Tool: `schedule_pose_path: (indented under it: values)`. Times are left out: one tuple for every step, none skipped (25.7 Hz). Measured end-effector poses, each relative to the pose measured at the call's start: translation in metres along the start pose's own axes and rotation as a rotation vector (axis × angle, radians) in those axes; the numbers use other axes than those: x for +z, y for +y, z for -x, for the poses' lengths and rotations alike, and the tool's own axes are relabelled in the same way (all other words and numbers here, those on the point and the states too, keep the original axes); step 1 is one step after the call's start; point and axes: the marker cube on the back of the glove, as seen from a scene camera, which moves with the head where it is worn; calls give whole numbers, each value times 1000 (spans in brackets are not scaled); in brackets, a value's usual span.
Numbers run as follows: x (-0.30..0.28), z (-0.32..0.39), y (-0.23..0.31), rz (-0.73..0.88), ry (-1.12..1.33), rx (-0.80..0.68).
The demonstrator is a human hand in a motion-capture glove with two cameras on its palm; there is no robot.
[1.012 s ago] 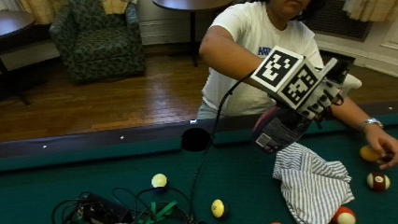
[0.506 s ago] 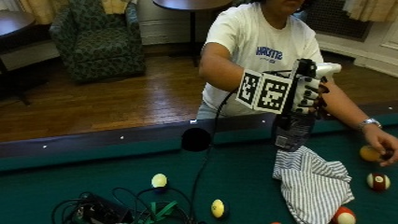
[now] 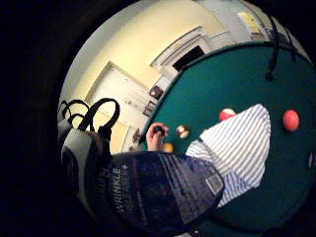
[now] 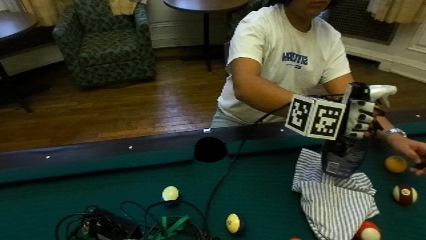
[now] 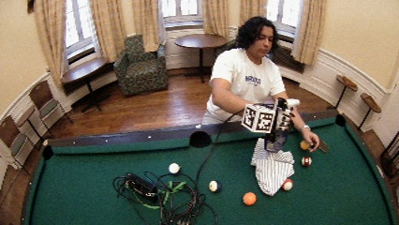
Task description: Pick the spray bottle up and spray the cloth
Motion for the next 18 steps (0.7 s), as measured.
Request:
schedule_pose_path:
  values:
    - [7, -2, -6, -8, 3, -1]
    - [15, -5, -12, -15, 5, -2]
    - [23, -7, -17, -19, 6, -1]
    - [31, -9, -23, -21, 8, 1]
    - [38, -11, -28, -20, 9, 3]
    - [46, -13, -32, -17, 9, 6]
    - [53, -15, -36, -12, 10, 8]
    - [60, -17, -40, -7, 9, 10]
    - [67, -19, -45, -2, 9, 12]
    - [73, -21, -50, 0, 10, 13]
    - [80, -23, -55, -1, 11, 15]
    - [86, -25, -60, -6, 13, 16]
    - [91, -28, -65, -15, 17, 18]
    - [96, -31, -70, -26, 22, 20]
    - [101, -35, -74, -41, 28, 23]
    - [105, -39, -78, -57, 33, 27]
    - [109, -44, -81, -74, 37, 33]
    - [112, -49, -84, -89, 41, 39]
